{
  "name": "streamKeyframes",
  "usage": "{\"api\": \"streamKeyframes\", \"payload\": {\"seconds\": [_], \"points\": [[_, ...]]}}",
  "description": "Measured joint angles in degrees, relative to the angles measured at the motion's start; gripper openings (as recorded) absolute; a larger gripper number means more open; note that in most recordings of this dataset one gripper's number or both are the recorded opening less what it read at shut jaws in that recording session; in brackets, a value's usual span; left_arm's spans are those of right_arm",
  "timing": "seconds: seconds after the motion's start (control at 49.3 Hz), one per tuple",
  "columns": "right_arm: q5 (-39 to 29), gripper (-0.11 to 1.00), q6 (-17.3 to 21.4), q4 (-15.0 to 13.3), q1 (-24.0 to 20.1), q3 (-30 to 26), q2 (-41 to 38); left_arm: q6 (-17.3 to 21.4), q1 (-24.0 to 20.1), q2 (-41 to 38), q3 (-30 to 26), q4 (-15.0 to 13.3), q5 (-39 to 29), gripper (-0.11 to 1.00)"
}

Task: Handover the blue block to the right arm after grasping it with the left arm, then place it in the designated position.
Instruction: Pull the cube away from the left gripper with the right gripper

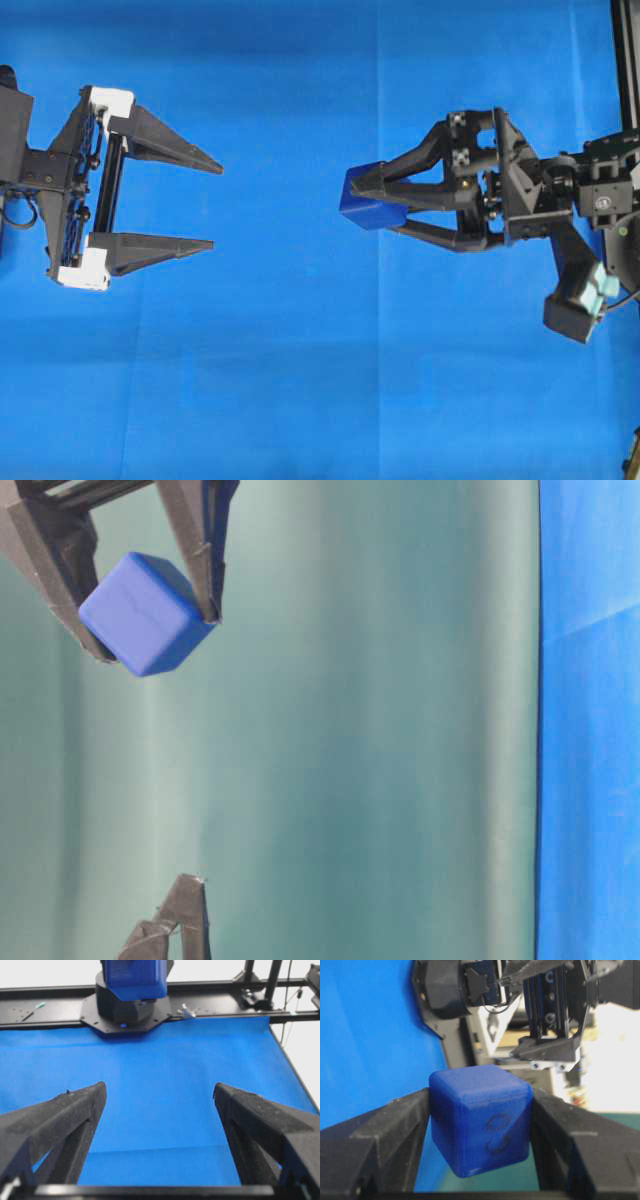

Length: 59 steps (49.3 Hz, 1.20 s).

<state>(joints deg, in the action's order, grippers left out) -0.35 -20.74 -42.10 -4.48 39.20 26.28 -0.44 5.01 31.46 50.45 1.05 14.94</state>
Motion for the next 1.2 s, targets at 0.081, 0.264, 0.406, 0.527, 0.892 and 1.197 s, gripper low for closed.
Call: {"api": "streamKeyframes", "payload": {"seconds": [0.081,0.264,0.406,0.527,0.892,1.197], "points": [[0.0,0.52,3.52,2.29,0.0,0.0,0.09,0.09,0.0,0.0,0.0,0.0,0.0,0.9],[0.0,0.52,15.56,7.73,0.0,0.09,0.62,0.35,0.0,0.0,0.0,0.0,0.0,0.9],[0.0,0.52,26.72,10.28,-0.18,0.09,0.97,0.35,0.0,-0.09,0.0,0.0,-0.09,0.9],[-0.26,0.52,35.42,10.72,-0.09,0.09,1.05,0.44,-0.09,0.0,-0.09,0.09,0.0,0.9],[-4.31,0.52,54.76,10.81,-0.44,0.09,1.67,0.62,-0.09,0.0,0.0,0.09,-0.09,0.9],[-4.66,0.52,54.84,10.81,-0.53,0.09,1.67,0.62,0.0,-0.09,0.0,0.09,-0.09,0.9]]}}
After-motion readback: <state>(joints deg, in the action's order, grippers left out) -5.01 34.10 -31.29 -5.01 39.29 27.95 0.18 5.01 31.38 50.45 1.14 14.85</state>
